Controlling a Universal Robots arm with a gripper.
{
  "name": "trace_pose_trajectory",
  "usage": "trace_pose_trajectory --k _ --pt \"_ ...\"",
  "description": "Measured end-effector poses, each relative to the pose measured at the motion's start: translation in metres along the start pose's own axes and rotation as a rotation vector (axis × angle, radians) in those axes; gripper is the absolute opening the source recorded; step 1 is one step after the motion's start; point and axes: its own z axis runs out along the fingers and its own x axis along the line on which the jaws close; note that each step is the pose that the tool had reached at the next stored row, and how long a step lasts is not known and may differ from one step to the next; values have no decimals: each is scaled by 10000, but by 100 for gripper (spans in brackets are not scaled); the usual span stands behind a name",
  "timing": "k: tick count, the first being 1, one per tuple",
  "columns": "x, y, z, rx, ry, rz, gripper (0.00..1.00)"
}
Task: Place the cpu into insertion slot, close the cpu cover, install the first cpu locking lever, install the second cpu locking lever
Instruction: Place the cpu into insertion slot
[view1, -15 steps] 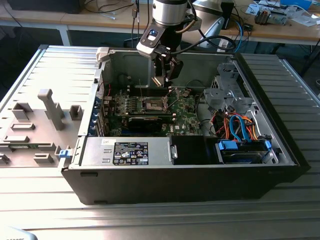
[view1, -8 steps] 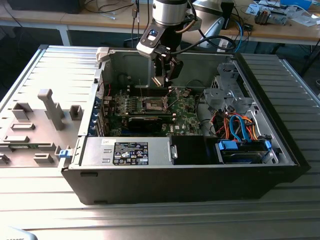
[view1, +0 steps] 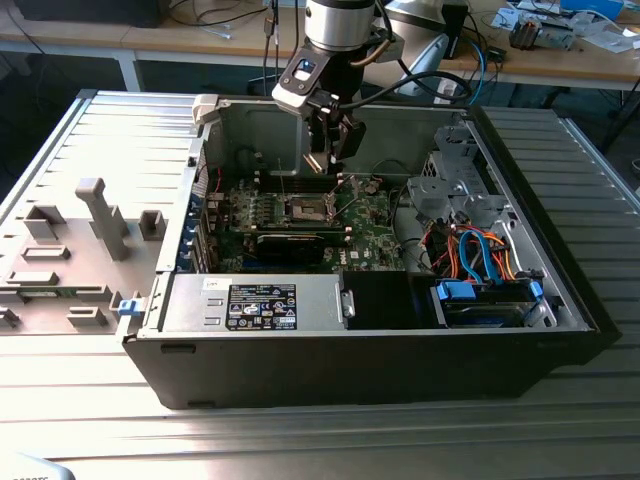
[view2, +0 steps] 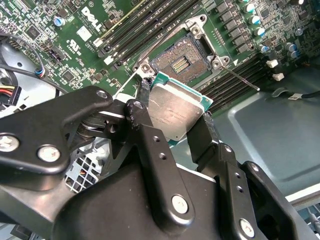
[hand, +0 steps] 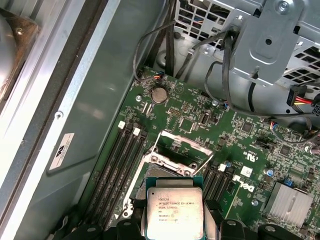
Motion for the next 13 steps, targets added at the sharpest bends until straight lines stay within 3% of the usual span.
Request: trace_pose_trajectory --k 13 --pt "0 0 0 1 1 166 54"
